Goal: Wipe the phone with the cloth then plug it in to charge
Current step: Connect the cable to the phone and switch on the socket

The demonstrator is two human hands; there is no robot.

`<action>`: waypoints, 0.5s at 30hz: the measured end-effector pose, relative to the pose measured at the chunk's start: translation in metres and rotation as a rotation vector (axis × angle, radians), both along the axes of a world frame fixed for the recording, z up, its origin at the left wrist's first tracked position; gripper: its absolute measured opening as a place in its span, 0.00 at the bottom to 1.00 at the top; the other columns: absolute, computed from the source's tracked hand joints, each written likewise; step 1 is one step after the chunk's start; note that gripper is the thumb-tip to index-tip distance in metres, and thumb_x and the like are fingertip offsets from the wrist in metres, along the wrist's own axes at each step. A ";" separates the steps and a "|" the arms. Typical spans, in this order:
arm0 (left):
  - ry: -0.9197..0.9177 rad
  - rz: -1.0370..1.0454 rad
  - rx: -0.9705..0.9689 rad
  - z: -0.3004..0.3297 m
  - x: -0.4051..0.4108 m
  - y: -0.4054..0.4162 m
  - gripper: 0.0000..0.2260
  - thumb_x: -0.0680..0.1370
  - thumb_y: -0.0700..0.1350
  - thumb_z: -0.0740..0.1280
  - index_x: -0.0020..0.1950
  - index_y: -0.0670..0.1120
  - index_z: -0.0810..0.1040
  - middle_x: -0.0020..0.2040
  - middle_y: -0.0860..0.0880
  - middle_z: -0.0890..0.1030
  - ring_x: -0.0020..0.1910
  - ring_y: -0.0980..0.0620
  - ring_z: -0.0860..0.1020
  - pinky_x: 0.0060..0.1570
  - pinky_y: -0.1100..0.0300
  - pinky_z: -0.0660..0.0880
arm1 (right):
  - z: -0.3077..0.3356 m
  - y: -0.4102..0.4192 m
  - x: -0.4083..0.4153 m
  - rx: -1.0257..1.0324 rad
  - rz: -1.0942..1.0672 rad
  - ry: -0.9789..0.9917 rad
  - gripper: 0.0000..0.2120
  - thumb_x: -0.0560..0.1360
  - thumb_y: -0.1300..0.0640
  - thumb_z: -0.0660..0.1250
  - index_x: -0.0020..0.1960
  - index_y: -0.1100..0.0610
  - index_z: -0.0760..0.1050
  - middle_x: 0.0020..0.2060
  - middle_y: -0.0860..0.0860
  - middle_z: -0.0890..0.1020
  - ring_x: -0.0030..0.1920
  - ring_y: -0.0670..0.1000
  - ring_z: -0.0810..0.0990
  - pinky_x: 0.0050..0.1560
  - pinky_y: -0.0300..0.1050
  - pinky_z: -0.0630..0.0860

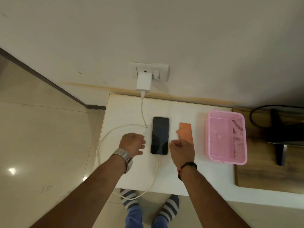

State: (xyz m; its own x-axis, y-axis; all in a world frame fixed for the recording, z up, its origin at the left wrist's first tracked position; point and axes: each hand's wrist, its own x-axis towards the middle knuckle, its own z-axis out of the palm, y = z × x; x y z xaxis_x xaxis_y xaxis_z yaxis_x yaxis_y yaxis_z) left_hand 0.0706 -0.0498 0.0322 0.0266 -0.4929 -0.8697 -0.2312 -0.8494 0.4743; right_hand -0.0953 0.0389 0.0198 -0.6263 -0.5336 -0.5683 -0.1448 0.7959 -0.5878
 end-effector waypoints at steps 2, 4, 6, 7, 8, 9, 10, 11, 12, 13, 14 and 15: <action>-0.040 -0.103 0.043 -0.020 -0.002 0.017 0.08 0.81 0.36 0.64 0.44 0.40 0.80 0.48 0.39 0.82 0.43 0.44 0.79 0.44 0.49 0.81 | -0.015 0.019 0.005 0.161 -0.034 -0.102 0.14 0.76 0.59 0.68 0.32 0.54 0.72 0.29 0.50 0.76 0.35 0.54 0.77 0.43 0.49 0.83; -0.099 -0.210 0.018 -0.035 -0.004 0.029 0.07 0.82 0.38 0.63 0.48 0.42 0.79 0.51 0.39 0.81 0.47 0.42 0.80 0.53 0.42 0.82 | -0.025 0.033 0.015 0.313 0.104 -0.097 0.18 0.76 0.51 0.69 0.30 0.53 0.72 0.28 0.49 0.76 0.34 0.51 0.77 0.46 0.50 0.81; -0.124 -0.226 -0.010 -0.043 -0.006 0.035 0.06 0.82 0.39 0.62 0.52 0.43 0.78 0.52 0.39 0.81 0.48 0.42 0.81 0.54 0.41 0.83 | -0.031 0.040 0.030 0.389 0.291 -0.018 0.21 0.77 0.41 0.67 0.31 0.54 0.74 0.29 0.47 0.77 0.33 0.47 0.75 0.45 0.43 0.77; -0.122 -0.215 -0.010 -0.046 -0.007 0.036 0.05 0.82 0.39 0.62 0.53 0.44 0.78 0.52 0.40 0.81 0.48 0.42 0.80 0.53 0.42 0.83 | -0.032 0.041 0.038 0.397 0.310 -0.021 0.21 0.76 0.38 0.68 0.35 0.54 0.77 0.32 0.47 0.79 0.35 0.47 0.77 0.48 0.43 0.77; -0.113 -0.192 0.001 -0.048 -0.007 0.037 0.06 0.81 0.39 0.62 0.53 0.44 0.78 0.52 0.40 0.81 0.48 0.42 0.80 0.53 0.42 0.83 | -0.033 0.043 0.046 0.403 0.314 -0.040 0.20 0.74 0.36 0.69 0.41 0.54 0.80 0.36 0.48 0.82 0.39 0.48 0.80 0.51 0.43 0.77; -0.098 -0.162 0.021 -0.049 -0.007 0.037 0.07 0.81 0.39 0.63 0.55 0.43 0.79 0.52 0.40 0.81 0.48 0.42 0.80 0.54 0.42 0.83 | -0.034 0.043 0.052 0.410 0.294 -0.032 0.20 0.73 0.36 0.70 0.46 0.54 0.82 0.40 0.49 0.84 0.43 0.49 0.82 0.53 0.44 0.78; -0.083 -0.136 0.039 -0.052 -0.006 0.038 0.08 0.81 0.38 0.63 0.57 0.42 0.80 0.52 0.40 0.81 0.48 0.41 0.80 0.54 0.41 0.82 | -0.033 0.043 0.056 0.412 0.264 -0.009 0.20 0.73 0.37 0.71 0.49 0.53 0.82 0.44 0.49 0.85 0.47 0.50 0.83 0.55 0.45 0.78; -0.072 -0.122 0.052 -0.054 -0.005 0.038 0.10 0.81 0.38 0.63 0.60 0.40 0.81 0.52 0.40 0.81 0.48 0.41 0.80 0.54 0.42 0.82 | -0.034 0.042 0.057 0.417 0.243 0.010 0.18 0.74 0.39 0.71 0.51 0.53 0.82 0.47 0.49 0.85 0.49 0.51 0.84 0.55 0.46 0.79; -0.063 -0.115 0.062 -0.057 -0.005 0.038 0.12 0.81 0.38 0.63 0.62 0.38 0.80 0.52 0.40 0.81 0.48 0.41 0.80 0.53 0.42 0.82 | -0.033 0.040 0.057 0.417 0.223 0.016 0.15 0.75 0.42 0.71 0.52 0.53 0.82 0.48 0.49 0.86 0.50 0.52 0.84 0.56 0.47 0.79; -0.054 -0.112 0.071 -0.059 -0.004 0.038 0.12 0.81 0.38 0.64 0.62 0.37 0.80 0.52 0.40 0.81 0.48 0.41 0.81 0.52 0.43 0.82 | -0.032 0.040 0.057 0.406 0.198 0.011 0.13 0.76 0.45 0.71 0.52 0.53 0.82 0.48 0.50 0.86 0.49 0.52 0.84 0.56 0.47 0.80; -0.042 -0.106 0.075 -0.059 -0.003 0.038 0.10 0.81 0.38 0.64 0.60 0.37 0.80 0.52 0.41 0.82 0.47 0.42 0.82 0.50 0.45 0.82 | -0.032 0.040 0.056 0.383 0.174 -0.006 0.11 0.76 0.47 0.71 0.50 0.54 0.82 0.45 0.50 0.86 0.46 0.52 0.83 0.55 0.48 0.80; -0.031 -0.093 0.080 -0.059 -0.003 0.038 0.08 0.81 0.38 0.65 0.56 0.38 0.81 0.52 0.41 0.83 0.47 0.43 0.83 0.47 0.48 0.83 | -0.030 0.041 0.055 0.361 0.161 -0.026 0.10 0.75 0.48 0.71 0.47 0.54 0.82 0.42 0.50 0.85 0.43 0.51 0.82 0.53 0.47 0.81</action>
State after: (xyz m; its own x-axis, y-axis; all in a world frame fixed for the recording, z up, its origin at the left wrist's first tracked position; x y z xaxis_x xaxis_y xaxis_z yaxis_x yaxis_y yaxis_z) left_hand 0.0678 -0.0117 -0.0270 0.0110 -0.4239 -0.9056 -0.3243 -0.8582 0.3978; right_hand -0.0407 0.0797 -0.0106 -0.5339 -0.3866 -0.7520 -0.2729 0.9205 -0.2795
